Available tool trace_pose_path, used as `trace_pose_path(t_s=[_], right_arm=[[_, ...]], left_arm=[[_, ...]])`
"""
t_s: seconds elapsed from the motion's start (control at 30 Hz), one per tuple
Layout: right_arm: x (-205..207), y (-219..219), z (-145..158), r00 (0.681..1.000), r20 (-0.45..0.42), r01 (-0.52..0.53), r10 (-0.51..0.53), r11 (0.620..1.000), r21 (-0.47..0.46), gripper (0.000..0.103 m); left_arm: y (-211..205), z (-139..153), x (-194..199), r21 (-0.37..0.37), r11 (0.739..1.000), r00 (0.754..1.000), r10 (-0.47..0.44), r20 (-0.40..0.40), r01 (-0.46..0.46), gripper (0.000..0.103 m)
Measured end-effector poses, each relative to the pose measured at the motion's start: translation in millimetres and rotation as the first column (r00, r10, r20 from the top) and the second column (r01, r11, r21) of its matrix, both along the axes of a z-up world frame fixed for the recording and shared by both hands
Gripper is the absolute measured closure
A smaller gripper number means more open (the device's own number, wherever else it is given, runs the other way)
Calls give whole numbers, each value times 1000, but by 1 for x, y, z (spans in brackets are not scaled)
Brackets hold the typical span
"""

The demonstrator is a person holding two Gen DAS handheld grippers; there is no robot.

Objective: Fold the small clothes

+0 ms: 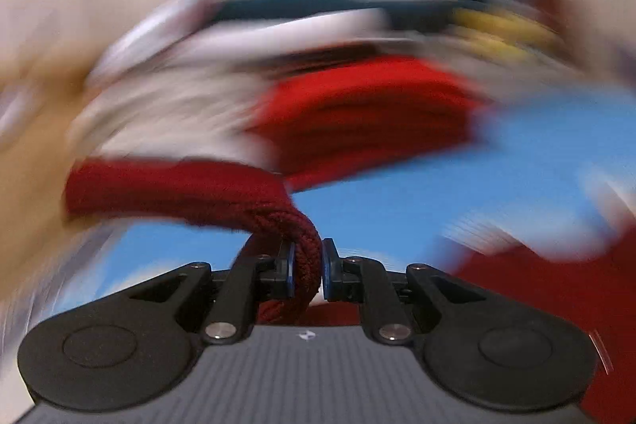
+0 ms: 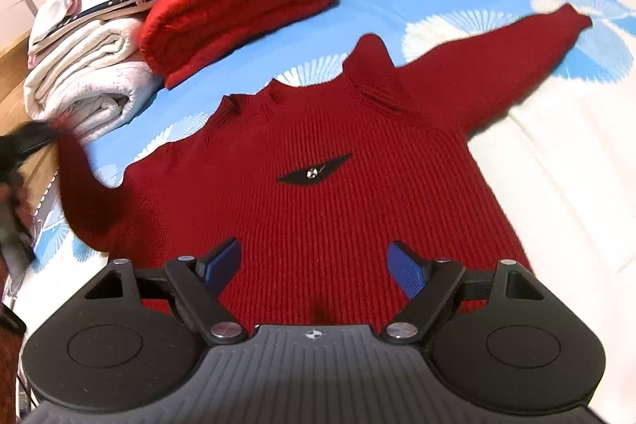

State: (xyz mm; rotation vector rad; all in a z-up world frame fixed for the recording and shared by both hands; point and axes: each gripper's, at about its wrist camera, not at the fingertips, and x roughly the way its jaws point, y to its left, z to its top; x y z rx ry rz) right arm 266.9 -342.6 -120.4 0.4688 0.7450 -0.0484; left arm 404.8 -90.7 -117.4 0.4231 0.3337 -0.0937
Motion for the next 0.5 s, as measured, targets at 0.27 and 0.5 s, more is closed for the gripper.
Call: trace_pose_path(t_s=[0.27,0.5], right_arm=[[-11,-26,6,1000,10,27,-27,998,54,21],[-5,-48,0,996,-12,91,-90,989,118,20]], left_arm=[[-36,-88,-49,262,945,966,-139,-219,196,21],[76,-34,0,-43,993,970,99,-222,-111,9]])
